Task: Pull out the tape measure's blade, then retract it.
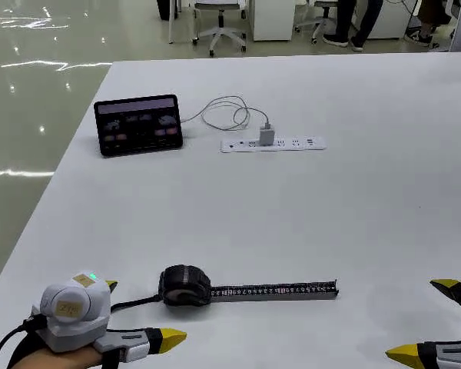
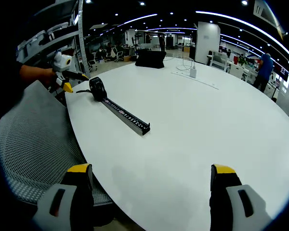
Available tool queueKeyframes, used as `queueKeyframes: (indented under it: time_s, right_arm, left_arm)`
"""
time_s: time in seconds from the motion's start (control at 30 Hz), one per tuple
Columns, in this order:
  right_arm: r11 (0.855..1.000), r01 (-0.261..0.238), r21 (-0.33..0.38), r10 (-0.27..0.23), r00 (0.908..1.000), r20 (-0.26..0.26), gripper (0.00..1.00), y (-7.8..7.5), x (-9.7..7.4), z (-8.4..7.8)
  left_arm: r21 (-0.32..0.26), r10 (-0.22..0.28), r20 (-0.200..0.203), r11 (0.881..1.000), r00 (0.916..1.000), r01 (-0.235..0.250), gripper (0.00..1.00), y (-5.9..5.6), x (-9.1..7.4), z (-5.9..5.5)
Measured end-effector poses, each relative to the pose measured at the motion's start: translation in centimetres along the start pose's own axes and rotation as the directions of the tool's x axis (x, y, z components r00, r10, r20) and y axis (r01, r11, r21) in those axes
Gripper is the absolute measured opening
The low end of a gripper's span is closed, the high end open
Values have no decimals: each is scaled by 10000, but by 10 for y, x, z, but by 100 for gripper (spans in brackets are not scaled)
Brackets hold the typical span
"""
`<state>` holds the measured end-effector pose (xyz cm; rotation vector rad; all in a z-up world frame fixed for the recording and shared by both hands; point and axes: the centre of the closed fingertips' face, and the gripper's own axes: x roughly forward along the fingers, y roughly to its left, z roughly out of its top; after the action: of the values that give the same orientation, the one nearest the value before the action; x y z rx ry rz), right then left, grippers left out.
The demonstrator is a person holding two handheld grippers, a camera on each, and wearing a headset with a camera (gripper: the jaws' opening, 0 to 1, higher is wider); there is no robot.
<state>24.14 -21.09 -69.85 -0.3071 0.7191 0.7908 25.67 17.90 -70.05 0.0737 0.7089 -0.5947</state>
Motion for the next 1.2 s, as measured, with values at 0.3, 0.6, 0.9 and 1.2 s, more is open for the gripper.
queueKeyframes:
  time_s: [0.3, 0.6, 0.9, 1.2]
  right_arm:
    - [9990, -97, -443, 91, 9998, -148, 99, -1, 6, 7]
    - [9953, -452, -862, 415, 9982, -437, 100, 0, 16, 12]
    - [9909, -689, -1152, 629, 9965, -549, 100, 3, 24, 17]
    - [9873, -860, -1333, 793, 9953, -552, 100, 6, 32, 22]
  left_arm:
    - [108, 81, -61, 9999, 9999, -81, 100, -9, 12, 8]
    - [45, 351, 38, 9994, 9994, -352, 100, -14, 25, 22]
    - [-101, 708, -125, 9974, 9974, -709, 100, -12, 30, 29]
    - [-722, 1285, -352, 9888, 9911, -1307, 100, -4, 39, 32]
